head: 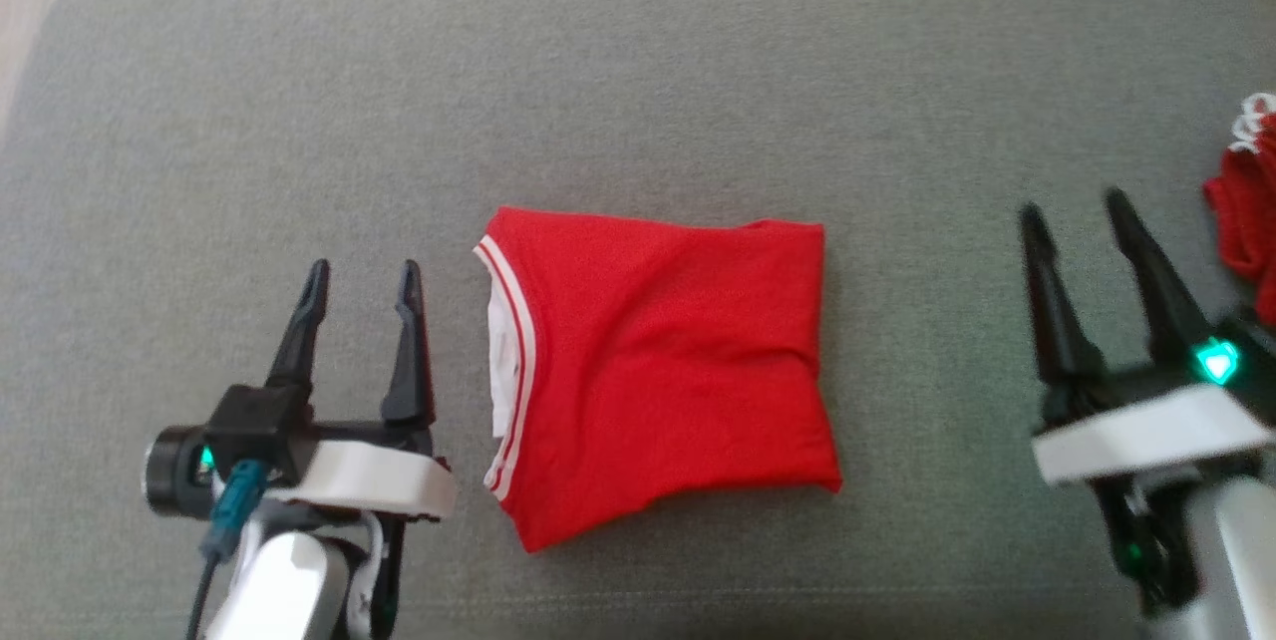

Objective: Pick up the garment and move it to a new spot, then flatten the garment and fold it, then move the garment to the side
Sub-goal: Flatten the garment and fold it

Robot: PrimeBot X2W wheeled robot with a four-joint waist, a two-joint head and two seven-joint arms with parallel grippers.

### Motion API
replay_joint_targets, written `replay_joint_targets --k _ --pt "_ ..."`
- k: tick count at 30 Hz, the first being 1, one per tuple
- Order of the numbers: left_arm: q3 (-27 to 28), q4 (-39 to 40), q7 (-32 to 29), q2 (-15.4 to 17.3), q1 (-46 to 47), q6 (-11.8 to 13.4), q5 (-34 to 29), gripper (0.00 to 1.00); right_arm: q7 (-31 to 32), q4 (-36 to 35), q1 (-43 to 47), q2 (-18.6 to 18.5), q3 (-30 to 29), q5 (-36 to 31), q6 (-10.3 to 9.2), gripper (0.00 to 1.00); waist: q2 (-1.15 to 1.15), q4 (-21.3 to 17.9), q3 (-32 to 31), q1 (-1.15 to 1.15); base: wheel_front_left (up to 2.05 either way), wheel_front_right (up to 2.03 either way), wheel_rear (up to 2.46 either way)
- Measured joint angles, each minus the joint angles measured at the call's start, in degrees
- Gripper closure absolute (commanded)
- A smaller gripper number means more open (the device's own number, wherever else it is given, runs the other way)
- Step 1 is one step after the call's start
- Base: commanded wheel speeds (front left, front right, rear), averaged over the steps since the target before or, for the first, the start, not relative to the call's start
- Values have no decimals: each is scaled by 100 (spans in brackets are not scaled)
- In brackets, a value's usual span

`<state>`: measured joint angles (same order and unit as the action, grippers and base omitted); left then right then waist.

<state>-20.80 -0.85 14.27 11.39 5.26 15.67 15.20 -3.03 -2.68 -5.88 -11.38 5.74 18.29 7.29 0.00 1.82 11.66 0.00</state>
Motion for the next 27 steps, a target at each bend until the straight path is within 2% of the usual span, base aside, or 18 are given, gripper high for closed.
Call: replay_joint_targets --k 5,14,22,27 --pt "89 11 -14 144 -46 55 -55 0 62 -276 636 200 -448 -227 0 0 0 -122 -152 0 0 0 0" --pt "59 58 -198 314 -650 133 -58 0 293 -485 1225 522 -488 -301 0 0 0 -265 -653 0 0 0 0" --pt "21 97 -311 457 -984 159 -57 0 470 -609 1587 592 -526 -427 0 0 0 -218 -1041 0 0 0 0" --pt "-68 230 -421 461 -1191 265 -57 0 565 -668 1736 649 -573 -476 0 0 0 -191 -1182 0 0 0 0"
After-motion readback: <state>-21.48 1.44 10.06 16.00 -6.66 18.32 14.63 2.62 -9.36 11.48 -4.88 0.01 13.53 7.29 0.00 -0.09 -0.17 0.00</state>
